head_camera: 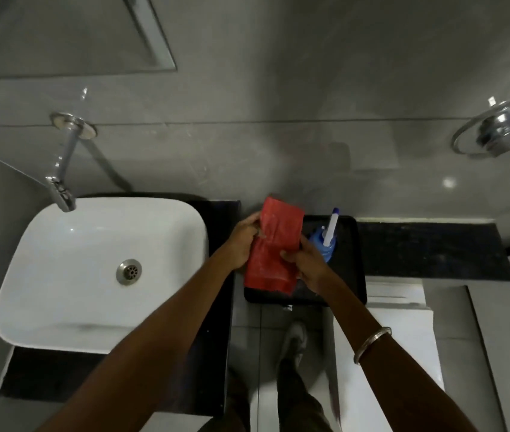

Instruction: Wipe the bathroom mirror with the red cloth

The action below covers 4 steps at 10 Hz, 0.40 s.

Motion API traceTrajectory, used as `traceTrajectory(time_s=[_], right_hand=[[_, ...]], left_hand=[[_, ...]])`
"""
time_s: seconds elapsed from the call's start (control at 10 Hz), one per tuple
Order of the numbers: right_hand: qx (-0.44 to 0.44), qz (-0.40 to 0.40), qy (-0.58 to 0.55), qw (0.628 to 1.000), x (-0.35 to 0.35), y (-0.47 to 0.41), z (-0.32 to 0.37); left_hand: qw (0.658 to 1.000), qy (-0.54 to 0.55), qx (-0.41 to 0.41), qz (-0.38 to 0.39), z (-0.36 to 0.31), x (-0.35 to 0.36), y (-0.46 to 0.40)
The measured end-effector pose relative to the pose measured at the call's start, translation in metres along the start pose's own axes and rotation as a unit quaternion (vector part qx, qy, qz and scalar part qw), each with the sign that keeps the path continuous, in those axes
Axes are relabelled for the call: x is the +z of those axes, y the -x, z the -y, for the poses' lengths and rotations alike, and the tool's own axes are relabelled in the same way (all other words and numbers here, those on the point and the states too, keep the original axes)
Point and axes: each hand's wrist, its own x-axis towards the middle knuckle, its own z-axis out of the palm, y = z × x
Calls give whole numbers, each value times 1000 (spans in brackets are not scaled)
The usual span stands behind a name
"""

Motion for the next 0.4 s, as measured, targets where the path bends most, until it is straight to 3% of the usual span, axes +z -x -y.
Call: traceTrajectory(time_s=[0.2,0.3,0.4], right_hand=[[16,-64,177,982,-14,-72,-50],[46,-72,316,945,-8,-78,-58],[-50,-111,420,899,23,-48,-45]], left_hand=[[993,-56,-57,-89,59,6,-68],[987,-84,-43,-128,75,9,-71],[974,-170,60,-134,66,13,-33]])
